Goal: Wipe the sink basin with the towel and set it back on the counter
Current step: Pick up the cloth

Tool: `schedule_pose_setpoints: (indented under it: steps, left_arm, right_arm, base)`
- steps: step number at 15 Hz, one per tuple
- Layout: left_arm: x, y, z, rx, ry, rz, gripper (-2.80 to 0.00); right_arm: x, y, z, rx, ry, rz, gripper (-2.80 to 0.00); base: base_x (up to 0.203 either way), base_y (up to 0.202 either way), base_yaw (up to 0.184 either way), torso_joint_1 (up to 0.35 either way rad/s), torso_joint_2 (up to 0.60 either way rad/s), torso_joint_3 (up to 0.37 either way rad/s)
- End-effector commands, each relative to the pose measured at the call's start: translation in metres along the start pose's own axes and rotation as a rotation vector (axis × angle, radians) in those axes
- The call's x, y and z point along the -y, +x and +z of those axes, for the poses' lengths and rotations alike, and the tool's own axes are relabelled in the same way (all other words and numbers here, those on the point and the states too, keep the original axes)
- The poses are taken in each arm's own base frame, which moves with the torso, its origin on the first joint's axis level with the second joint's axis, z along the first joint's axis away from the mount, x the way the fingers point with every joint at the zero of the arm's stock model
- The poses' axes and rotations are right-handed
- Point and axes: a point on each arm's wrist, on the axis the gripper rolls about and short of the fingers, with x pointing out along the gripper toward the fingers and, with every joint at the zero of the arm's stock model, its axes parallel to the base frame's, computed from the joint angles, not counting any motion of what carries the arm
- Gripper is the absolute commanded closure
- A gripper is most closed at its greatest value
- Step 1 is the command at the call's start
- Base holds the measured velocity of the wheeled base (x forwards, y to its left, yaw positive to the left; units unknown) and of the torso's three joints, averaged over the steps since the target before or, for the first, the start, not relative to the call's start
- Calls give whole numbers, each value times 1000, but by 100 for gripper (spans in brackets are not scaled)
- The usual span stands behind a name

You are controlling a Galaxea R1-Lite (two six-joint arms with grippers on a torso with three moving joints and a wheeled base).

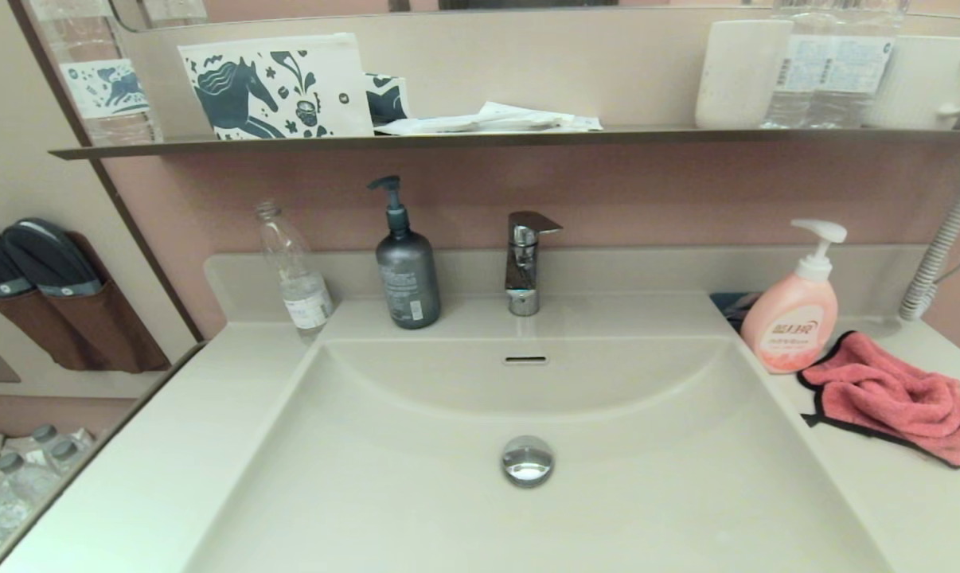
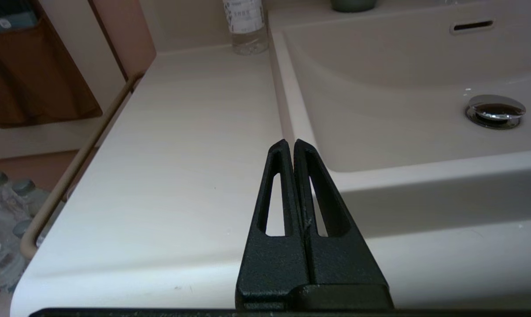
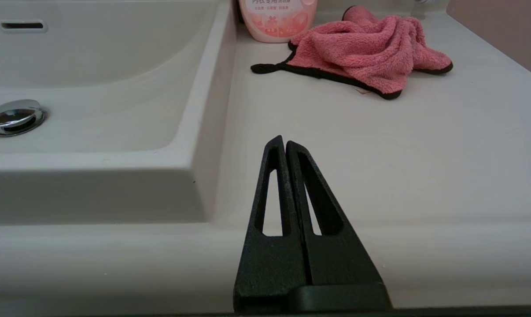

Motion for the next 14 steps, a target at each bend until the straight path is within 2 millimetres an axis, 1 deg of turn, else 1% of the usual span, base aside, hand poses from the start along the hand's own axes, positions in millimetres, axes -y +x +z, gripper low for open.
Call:
schedule_pose_setpoints:
  steps: [1, 6, 9, 14]
  left_arm:
    - [1, 3, -5, 12, 9, -1, 0]
    - [1, 3, -7, 4, -25, -8, 0]
    - [1, 3, -7, 6, -104, -1, 0]
    - [0, 3, -7, 6, -107, 6, 0]
  right_arm:
    - [0, 0, 0, -2, -1, 0, 0]
    - [0, 0, 0, -1, -1, 0, 0]
    - [0, 0, 0, -1, -1, 0, 0]
    - [0, 0, 0, -1, -1, 0, 0]
  base:
    - [0, 0, 0, 0, 0, 0]
    - [0, 0, 0, 0, 0, 0]
    - [0, 0, 0, 0, 0, 0]
    - [0, 0, 0, 0, 0, 0]
